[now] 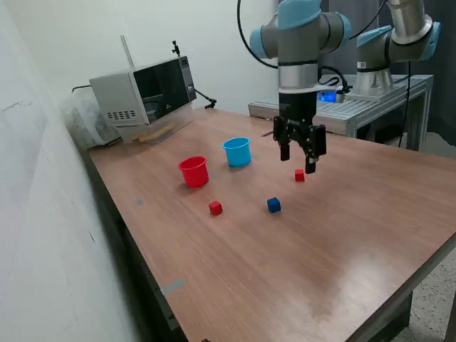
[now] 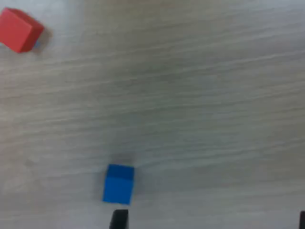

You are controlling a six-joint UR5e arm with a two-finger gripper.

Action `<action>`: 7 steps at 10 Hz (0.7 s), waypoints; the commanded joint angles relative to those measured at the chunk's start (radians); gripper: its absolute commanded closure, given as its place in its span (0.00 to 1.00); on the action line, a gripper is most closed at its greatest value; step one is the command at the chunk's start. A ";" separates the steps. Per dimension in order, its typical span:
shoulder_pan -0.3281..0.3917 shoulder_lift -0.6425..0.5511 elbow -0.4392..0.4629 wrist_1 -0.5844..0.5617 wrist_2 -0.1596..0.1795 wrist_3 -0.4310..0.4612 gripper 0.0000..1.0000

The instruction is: Place red objects in the red bin, and blue objects in the blue bin.

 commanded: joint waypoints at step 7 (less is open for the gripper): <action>-0.084 0.138 -0.024 -0.056 -0.004 -0.005 0.00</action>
